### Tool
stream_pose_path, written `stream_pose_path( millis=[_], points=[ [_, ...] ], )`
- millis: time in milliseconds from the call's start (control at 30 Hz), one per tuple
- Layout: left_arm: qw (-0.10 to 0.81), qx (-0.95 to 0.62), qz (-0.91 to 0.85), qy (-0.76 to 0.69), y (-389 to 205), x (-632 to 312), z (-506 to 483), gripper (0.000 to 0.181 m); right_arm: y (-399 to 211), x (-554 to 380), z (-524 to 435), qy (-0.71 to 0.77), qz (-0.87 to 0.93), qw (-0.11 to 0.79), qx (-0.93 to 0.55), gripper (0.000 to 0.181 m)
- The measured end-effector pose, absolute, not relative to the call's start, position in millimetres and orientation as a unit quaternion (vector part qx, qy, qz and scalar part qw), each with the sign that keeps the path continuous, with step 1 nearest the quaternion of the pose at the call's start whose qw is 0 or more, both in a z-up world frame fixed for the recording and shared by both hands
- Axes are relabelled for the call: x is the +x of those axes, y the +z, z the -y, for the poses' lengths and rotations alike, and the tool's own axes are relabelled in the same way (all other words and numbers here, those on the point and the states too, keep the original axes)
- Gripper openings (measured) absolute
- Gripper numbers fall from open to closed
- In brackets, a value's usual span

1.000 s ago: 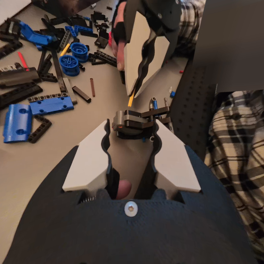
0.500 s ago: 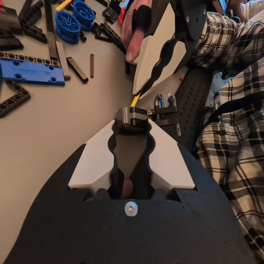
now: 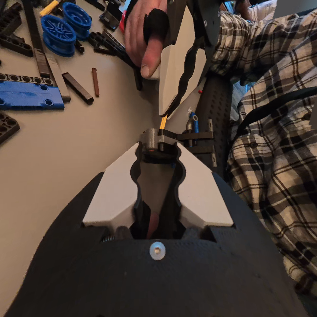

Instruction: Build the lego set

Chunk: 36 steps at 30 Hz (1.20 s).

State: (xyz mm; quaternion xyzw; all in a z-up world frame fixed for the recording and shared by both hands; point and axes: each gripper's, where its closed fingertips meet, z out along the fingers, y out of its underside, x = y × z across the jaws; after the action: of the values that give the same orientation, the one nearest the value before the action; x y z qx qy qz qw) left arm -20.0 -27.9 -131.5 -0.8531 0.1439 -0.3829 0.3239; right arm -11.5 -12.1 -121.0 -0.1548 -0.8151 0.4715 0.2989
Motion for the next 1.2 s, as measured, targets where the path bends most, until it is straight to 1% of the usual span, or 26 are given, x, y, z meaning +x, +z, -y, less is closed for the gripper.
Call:
stream_pose_path(
  millis=[33, 400, 600, 800, 1167, 1200],
  points=[
    [0.322, -0.85, -0.153, -0.387, -131, -20, 28, 0.035, -121, -13, 13, 0.469, 0.815, 0.305, -0.148, 0.003],
    [0.308, -0.823, -0.185, -0.44, -131, -20, 27, 0.035, -120, -13, 13, 0.408, 0.831, 0.373, -0.057, 0.003],
    [0.31, -0.816, -0.194, -0.448, -131, -19, 28, 0.035, -121, -14, 16, 0.433, 0.828, 0.346, -0.078, 0.003],
    [0.314, -0.811, -0.202, -0.45, -131, -15, 24, 0.034, -127, -15, 16, 0.421, 0.837, 0.335, -0.094, 0.003],
    [0.314, -0.815, -0.208, -0.44, -130, -14, 26, 0.032, -130, -18, 16, 0.403, 0.846, 0.334, -0.099, 0.003],
    [0.321, -0.82, -0.206, -0.427, -132, -17, 23, 0.038, -130, -19, 16, 0.406, 0.846, 0.331, -0.103, 0.003]
  ],
)
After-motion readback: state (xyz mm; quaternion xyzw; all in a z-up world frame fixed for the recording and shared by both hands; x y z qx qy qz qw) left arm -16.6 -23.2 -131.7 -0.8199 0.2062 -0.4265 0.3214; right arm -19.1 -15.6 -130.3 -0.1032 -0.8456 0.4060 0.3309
